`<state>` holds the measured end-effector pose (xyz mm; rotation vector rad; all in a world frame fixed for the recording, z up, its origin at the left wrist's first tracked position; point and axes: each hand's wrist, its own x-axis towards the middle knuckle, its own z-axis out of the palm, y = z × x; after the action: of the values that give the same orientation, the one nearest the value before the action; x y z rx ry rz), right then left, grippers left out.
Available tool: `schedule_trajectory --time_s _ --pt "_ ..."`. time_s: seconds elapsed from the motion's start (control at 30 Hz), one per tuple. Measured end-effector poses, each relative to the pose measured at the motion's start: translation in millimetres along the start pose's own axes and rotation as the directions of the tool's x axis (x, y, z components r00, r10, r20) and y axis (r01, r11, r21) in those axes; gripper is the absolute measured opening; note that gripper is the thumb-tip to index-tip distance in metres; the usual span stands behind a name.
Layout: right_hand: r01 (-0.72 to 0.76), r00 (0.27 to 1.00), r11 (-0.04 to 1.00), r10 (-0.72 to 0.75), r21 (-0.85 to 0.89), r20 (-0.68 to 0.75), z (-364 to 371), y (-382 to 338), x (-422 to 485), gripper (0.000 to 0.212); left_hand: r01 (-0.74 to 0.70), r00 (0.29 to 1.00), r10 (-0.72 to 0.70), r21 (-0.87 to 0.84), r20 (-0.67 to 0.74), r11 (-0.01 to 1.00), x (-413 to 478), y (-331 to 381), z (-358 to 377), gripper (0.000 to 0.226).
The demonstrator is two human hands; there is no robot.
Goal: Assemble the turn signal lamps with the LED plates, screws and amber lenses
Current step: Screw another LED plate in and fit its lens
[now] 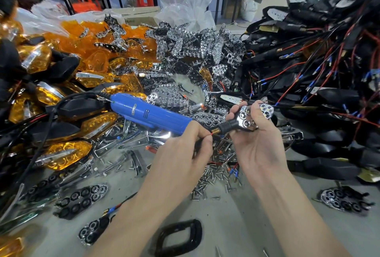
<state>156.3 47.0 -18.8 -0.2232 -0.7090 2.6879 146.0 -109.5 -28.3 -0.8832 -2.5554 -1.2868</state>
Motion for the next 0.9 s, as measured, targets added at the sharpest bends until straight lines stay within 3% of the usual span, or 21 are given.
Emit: schedule_trajectory --time_s 0.13,0.33,0.43,0.57,0.77,0.9 --pt "0.004 1.000 1.000 -0.003 -0.031 0.021 -0.5 1.6 2.1 0.040 -0.036 0.999 0.037 0.035 -0.025 0.999 0.4 1.3 0.1 0.010" --pt "0.003 0.997 0.973 0.016 -0.231 0.079 -1.4 3.2 2.2 0.023 -0.032 0.995 0.042 0.105 -0.090 0.994 5.4 -7.8 -13.1 0.012" --pt "0.039 0.998 0.957 -0.022 -0.287 0.061 -1.2 5.3 1.2 0.034 -0.004 0.997 0.017 0.184 -0.072 0.983 5.7 -9.7 -16.0 0.014" --pt "0.084 0.996 0.928 -0.085 -0.362 0.014 -4.2 5.6 2.0 0.020 0.054 0.999 -0.051 0.193 -0.017 0.980 5.6 -12.1 -17.4 0.018" --pt "0.116 0.993 0.925 -0.113 -0.361 0.030 -6.1 3.3 5.3 0.017 0.024 0.999 -0.020 0.096 -0.050 0.995 8.2 -12.7 -23.9 0.027" --pt "0.072 0.993 0.959 -0.094 -0.273 -0.068 -8.3 2.9 10.2 0.028 0.007 0.999 -0.001 0.115 -0.050 0.993 9.1 -13.3 -27.8 0.026"
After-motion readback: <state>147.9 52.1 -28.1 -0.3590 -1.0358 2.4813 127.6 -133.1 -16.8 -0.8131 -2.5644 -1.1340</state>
